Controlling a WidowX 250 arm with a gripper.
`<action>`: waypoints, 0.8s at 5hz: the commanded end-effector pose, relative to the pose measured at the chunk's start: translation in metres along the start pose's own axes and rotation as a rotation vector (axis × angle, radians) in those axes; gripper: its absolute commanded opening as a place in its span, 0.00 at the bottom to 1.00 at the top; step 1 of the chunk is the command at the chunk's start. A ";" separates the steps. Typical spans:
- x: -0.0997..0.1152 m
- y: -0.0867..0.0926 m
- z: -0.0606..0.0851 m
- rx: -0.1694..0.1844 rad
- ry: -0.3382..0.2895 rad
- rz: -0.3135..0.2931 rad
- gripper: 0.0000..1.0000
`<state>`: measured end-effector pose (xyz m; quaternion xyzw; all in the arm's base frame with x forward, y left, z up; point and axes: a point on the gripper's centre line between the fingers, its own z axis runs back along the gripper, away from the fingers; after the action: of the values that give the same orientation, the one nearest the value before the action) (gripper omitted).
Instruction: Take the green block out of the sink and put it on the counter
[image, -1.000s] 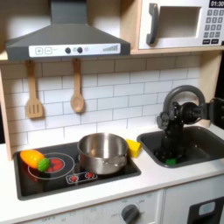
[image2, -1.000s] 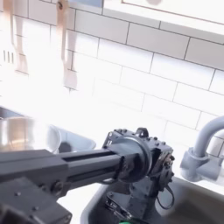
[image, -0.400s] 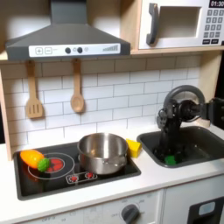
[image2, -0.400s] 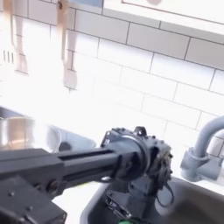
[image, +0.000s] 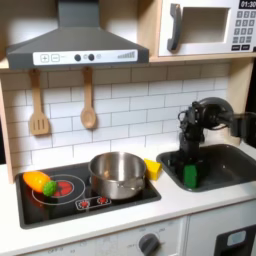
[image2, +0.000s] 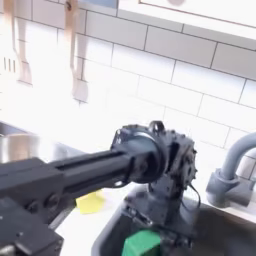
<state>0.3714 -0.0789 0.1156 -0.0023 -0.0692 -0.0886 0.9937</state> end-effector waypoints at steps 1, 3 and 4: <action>0.006 -0.002 0.018 -0.019 -0.021 -0.025 0.00; 0.014 -0.007 0.039 -0.053 -0.038 -0.041 0.00; 0.013 -0.001 0.048 -0.055 -0.050 -0.034 0.00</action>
<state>0.3770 -0.0802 0.1684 -0.0317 -0.0958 -0.1077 0.9890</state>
